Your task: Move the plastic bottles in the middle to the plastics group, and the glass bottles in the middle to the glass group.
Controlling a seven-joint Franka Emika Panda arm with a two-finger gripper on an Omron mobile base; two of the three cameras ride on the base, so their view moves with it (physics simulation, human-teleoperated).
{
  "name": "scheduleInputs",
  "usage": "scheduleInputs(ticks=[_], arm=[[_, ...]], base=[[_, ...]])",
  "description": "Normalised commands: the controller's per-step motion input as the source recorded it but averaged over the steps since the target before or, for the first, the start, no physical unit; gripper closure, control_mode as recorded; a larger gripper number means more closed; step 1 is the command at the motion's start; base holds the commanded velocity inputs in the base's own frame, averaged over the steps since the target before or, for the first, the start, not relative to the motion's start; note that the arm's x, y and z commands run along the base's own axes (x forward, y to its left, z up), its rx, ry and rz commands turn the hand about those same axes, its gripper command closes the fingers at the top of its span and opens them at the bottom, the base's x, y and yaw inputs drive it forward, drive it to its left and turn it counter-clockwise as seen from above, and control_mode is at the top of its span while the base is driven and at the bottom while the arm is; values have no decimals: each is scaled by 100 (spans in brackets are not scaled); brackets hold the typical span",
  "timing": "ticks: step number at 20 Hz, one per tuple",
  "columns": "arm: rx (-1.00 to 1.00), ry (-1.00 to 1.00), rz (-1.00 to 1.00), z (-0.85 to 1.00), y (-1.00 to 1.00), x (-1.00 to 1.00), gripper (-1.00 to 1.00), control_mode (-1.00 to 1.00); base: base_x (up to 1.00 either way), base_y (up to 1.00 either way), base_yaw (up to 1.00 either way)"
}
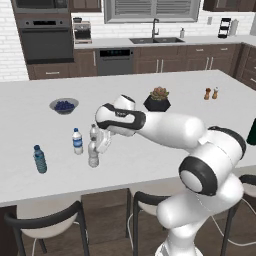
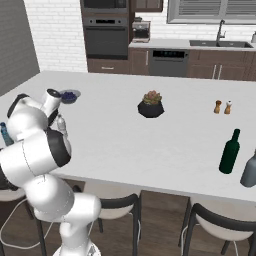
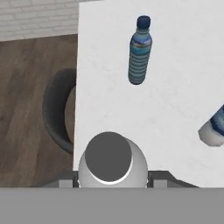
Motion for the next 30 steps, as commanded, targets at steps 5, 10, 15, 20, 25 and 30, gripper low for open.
scheduleInputs(ticks=[5,10,15,20,25,30], arm=[[0,-2,10,7,60,0,100,-100],[0,-2,0,0,32,0,100,-100],[0,-1,-1,0,20,0,100,-100],[0,0,-9,0,1,0,100,-100],[1,0,-16,0,0,11,100,-100],[0,0,-13,-2,1,10,100,-100]], base=[[0,0,0],[0,0,0],[0,0,0],[0,0,0],[0,0,0],[0,0,0]])
